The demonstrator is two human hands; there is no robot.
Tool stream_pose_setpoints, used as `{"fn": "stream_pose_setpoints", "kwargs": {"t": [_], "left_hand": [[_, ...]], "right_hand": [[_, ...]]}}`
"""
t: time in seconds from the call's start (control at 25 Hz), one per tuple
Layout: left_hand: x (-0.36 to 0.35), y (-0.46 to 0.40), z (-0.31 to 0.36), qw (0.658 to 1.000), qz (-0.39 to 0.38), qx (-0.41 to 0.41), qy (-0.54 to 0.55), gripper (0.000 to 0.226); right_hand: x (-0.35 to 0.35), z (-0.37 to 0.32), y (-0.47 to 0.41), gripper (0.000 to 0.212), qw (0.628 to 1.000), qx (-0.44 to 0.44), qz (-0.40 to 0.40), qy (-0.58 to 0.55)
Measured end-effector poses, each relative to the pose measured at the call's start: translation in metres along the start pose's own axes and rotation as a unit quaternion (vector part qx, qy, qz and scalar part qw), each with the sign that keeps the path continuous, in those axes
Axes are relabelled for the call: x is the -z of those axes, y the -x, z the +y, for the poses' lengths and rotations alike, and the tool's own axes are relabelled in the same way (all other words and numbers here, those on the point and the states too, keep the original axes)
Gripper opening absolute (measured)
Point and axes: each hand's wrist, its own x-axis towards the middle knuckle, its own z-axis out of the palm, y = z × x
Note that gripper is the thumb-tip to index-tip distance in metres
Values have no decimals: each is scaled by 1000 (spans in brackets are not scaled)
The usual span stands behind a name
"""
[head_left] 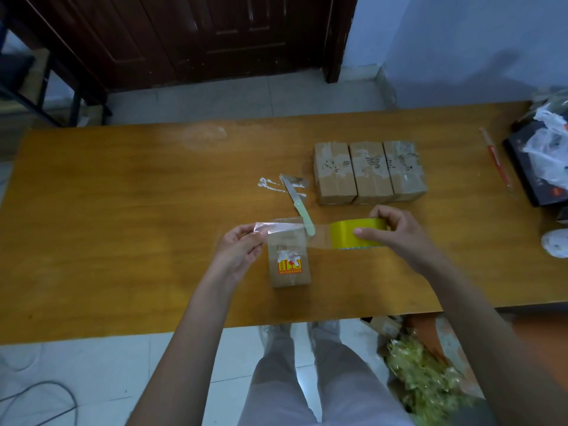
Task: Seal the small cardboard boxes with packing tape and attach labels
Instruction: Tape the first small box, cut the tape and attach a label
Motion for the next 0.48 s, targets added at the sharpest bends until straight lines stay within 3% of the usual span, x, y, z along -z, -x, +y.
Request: {"fn": "stream_pose_setpoints", "kwargs": {"t": [0.2, 0.36, 0.48], "left_hand": [[13, -11, -8, 996, 8, 11, -84, 13], [12, -19, -20, 969, 74, -20, -234, 9], [12, -26, -27, 959, 97, -45, -264, 8]], "right_hand": [[-12, 12, -11, 29, 997, 4, 30, 64], [-19, 17, -17, 33, 994, -7, 31, 100], [-26, 21, -21, 35, 993, -5, 32, 113]]}}
